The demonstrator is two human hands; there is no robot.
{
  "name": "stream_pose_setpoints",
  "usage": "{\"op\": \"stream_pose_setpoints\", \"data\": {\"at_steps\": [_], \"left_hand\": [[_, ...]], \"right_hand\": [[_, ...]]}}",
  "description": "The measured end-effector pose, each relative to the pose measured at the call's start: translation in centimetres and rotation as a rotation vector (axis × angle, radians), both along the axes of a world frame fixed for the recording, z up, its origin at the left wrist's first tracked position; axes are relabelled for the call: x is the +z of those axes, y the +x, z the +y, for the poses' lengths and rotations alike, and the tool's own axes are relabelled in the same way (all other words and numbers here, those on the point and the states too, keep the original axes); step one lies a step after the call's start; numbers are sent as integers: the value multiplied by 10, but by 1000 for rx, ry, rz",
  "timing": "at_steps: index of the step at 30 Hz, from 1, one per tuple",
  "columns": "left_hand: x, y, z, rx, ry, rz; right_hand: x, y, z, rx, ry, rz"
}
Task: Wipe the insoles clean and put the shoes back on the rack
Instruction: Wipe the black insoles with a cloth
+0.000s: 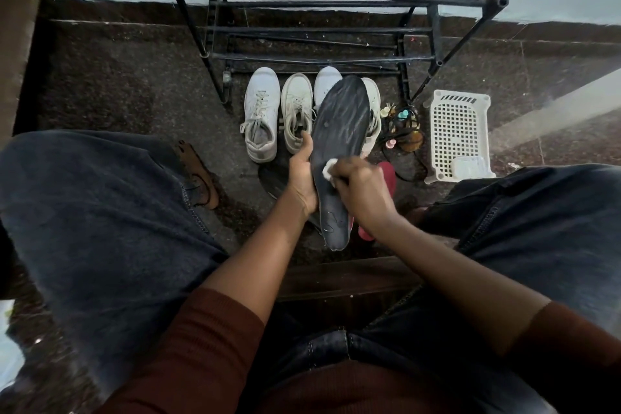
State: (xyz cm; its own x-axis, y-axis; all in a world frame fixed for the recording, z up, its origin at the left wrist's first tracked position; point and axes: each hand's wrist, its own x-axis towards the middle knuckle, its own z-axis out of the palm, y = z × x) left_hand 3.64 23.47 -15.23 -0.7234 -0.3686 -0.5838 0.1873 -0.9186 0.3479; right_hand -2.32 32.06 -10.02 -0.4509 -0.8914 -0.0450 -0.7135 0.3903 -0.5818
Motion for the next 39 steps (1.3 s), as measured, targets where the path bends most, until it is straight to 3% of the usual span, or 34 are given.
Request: {"op": "stream_pose_setpoints", "data": {"at_steps": [5,10,15,24,28,34,39], "left_hand": [[5,-2,-2,-36,39,28],[8,1,1,-14,19,35],[10,2,6,-25,3,78],[1,-2,-3,-5,-13,-10],[4,-1,-5,-1,-24,-10],[7,0,6,13,70,107],[6,3,0,60,-6,-8]], "right_hand": [[2,6,11,92,-18,20],[-2,-16,-20,4,-36,96],[-2,-26,-32,-149,-42,55],[3,15,10,110,-33,-9],[6,-2,-8,87,-71,20],[3,-27,-41,-123,-43,49],[7,2,-19,27,-75,20]]}}
